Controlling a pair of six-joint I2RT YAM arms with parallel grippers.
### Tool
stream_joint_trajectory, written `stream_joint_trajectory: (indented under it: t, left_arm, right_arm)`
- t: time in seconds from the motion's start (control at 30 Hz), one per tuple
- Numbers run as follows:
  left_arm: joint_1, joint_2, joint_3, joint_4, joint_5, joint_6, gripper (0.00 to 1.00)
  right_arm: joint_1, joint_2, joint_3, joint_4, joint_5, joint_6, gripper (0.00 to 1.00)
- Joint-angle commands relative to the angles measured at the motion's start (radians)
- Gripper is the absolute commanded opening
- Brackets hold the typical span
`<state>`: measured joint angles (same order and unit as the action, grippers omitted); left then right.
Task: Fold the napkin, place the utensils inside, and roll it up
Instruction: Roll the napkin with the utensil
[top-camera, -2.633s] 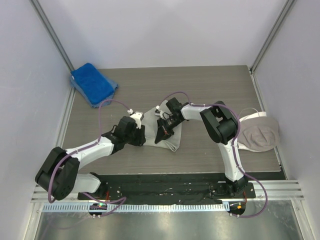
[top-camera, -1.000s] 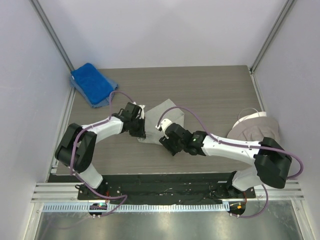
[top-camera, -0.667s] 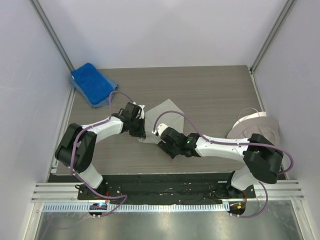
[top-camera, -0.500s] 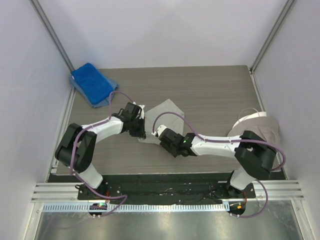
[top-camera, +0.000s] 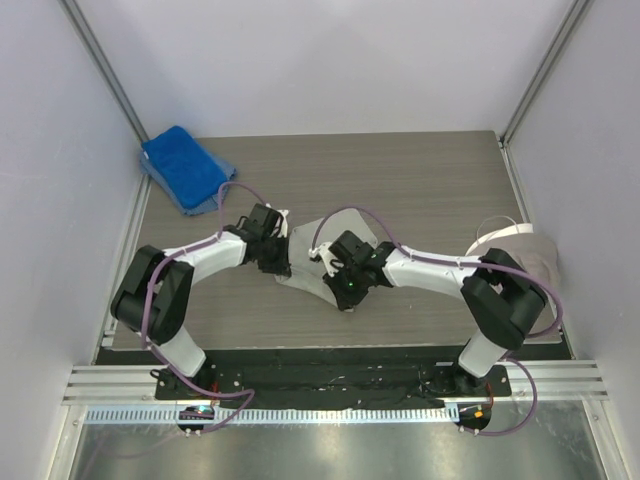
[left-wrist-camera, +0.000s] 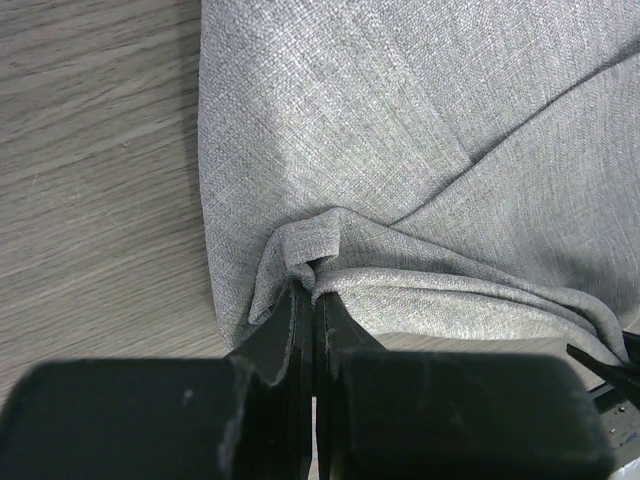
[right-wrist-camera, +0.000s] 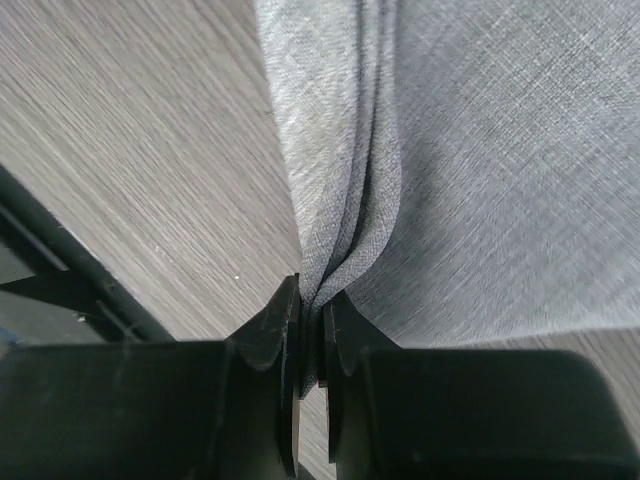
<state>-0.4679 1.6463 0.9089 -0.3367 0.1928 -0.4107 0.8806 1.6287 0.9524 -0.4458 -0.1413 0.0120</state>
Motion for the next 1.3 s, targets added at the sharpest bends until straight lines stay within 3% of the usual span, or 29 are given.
stream_joint_trajectory:
  t: [0.0, 0.2, 0.27, 0.43, 0.53, 0.7, 0.97, 1.1, 1.27]
  left_arm:
    - [0.012, 0.035, 0.013, -0.059, -0.032, 0.015, 0.00]
    - [0.017, 0.053, 0.022, -0.070, -0.029, 0.021, 0.00]
    - [0.017, 0.053, 0.021, -0.065, -0.023, 0.021, 0.00]
    - [0.017, 0.052, 0.024, -0.067, -0.010, 0.021, 0.00]
    - [0.017, 0.053, 0.025, -0.068, -0.007, 0.023, 0.00]
    - [0.017, 0.053, 0.028, -0.070, -0.006, 0.023, 0.00]
    - [0.017, 0.052, 0.031, -0.071, -0.003, 0.023, 0.00]
    - [0.017, 0.052, 0.031, -0.073, -0.003, 0.023, 0.00]
    - [0.017, 0.052, 0.031, -0.076, 0.000, 0.023, 0.00]
  right_arm:
    - [-0.098, 0.080, 0.052, -0.062, -0.277, -0.007, 0.04]
    - [-0.173, 0.152, 0.077, -0.102, -0.253, 0.017, 0.07]
    - [-0.175, 0.123, 0.078, -0.103, -0.253, 0.025, 0.12]
    - [-0.173, 0.013, 0.143, -0.134, -0.242, 0.046, 0.40]
    - [-0.157, -0.061, 0.186, -0.148, -0.209, 0.062, 0.50]
    - [-0.091, -0.125, 0.229, -0.151, -0.164, 0.062, 0.57]
    - [-0.040, -0.017, 0.192, -0.165, -0.325, 0.092, 0.51]
    - [-0.046, 0.019, 0.177, -0.182, -0.265, 0.083, 0.40]
    - [-0.110, 0.060, 0.172, -0.192, -0.219, 0.101, 0.37]
